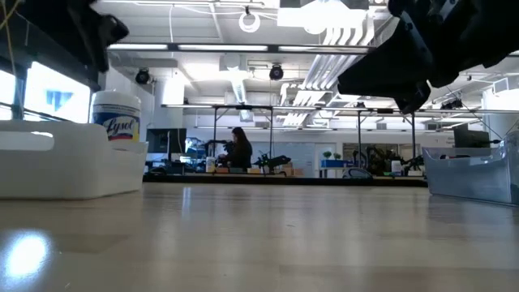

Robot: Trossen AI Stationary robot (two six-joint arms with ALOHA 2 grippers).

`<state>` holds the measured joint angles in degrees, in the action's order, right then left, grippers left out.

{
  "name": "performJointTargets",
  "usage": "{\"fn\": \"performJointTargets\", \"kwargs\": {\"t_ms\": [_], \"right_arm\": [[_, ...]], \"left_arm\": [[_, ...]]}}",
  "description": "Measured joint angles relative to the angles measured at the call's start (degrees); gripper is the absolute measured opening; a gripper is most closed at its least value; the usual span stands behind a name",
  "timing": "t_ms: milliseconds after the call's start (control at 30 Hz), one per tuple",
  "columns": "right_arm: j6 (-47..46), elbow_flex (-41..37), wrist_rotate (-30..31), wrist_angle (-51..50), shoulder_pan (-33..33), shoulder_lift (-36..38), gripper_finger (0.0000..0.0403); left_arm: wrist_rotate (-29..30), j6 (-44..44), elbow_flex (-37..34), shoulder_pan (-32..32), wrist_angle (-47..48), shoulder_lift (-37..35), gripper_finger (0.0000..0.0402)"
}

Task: Pick & Place First Aid Supplies
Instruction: Return to Home Position

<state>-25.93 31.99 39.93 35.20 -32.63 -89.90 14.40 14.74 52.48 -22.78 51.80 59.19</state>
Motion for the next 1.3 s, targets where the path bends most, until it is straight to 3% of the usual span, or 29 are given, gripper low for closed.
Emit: {"fn": "performJointTargets", "kwargs": {"t_ms": [200, 400, 567, 700, 833, 900, 1000, 1167, 1300], "right_arm": [[2.72, 0.00, -4.93, 1.57, 0.90, -0.64, 0.0063], [9.34, 0.00, -19.26, -2.07, 7.11, 3.52, 0.0032], [11.64, 0.00, -24.34, -14.22, 13.93, 12.26, 0.0003], [16.48, -0.02, -25.70, -20.76, 17.81, 21.30, 0.0008], [22.59, -0.02, -44.38, -21.37, 25.41, 29.32, 0.0002], [21.54, -0.02, -50.41, -21.78, 30.19, 32.52, 0.0002], [20.59, -0.02, -51.53, -24.30, 34.61, 36.94, 0.0004], [24.80, -0.02, -51.96, -26.84, 34.33, 42.36, 0.0002], [27.30, -0.02, -49.85, -29.89, 34.13, 45.88, 0.0002]], "left_arm": [[5.52, 2.16, -8.34, -5.70, -12.47, -11.15, 0.0111], [9.74, -2.38, -18.88, -6.06, -29.90, -17.04, 0.0111], [10.12, -8.25, -25.01, -6.06, -44.86, -17.04, 0.0111], [13.30, -12.07, -25.76, -6.06, -47.58, -17.51, 0.0111], [12.87, -15.75, -25.75, -3.36, -51.49, -18.74, 0.0111], [12.10, -15.74, -25.72, -0.32, -52.32, -18.72, 0.0111], [11.73, -14.16, -25.72, 3.51, -51.19, -18.74, 0.0111], [9.72, -13.01, -25.74, 5.92, -52.03, -18.96, 0.0110], [12.04, -14.36, -25.74, 5.90, -51.83, -20.59, 0.0110]]}}
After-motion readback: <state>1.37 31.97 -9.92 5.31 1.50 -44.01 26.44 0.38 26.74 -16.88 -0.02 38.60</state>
